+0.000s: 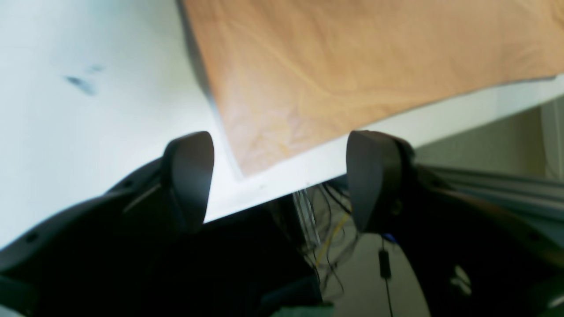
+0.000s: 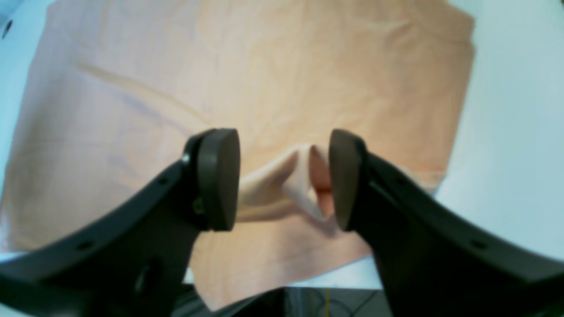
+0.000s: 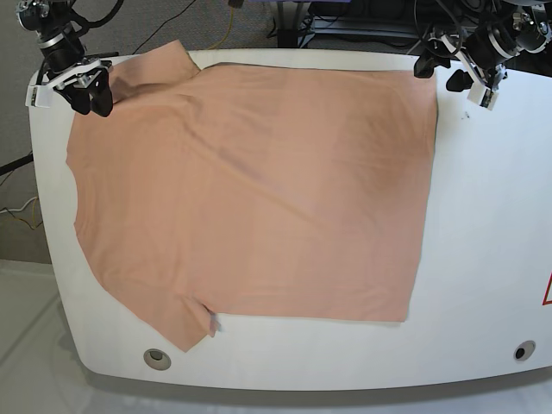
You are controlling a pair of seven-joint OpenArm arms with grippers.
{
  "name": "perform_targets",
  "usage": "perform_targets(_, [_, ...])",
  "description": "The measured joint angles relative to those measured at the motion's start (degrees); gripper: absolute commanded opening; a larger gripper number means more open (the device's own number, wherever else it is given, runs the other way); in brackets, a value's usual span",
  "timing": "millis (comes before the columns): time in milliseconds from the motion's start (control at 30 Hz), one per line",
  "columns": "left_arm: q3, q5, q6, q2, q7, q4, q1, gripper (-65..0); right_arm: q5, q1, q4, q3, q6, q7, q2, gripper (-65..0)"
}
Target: Fold the T-shirt properly
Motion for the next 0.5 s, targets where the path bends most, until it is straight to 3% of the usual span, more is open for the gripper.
perform_targets(100, [1.5,1.1,0.0,0.0,0.7,-2.3,-0.3,-37.0,-0.4,0.4,0.0,1.6,0.7,0.7,-0.2,-58.7])
perform_targets(167, [1.9,1.8,0.0,0.3,1.7,-2.7,-0.1,-37.0,-0.5,0.6,0.0,2.2,0.5,1.4,-0.2,-62.2])
perform_targets(300, [2.1,1.8,0.0,0.5,1.2,-2.8,-0.1,-27.5,-0.6,1.4,0.0,3.1,0.6,1.2,-0.3,-54.3])
perform_targets(367, [2.4,1.8,0.0,0.5,0.0,-2.8,-0.7,-22.3,-0.9,2.2,-0.2,3.7,0.5,1.0,-0.4,-44.3])
perform_targets(500, [1.4,0.5,0.0,0.3,-4.0,-2.8,-1.4,-20.3,-1.7,4.3,-0.7,4.5,0.7,-0.2,-1.0,-36.4])
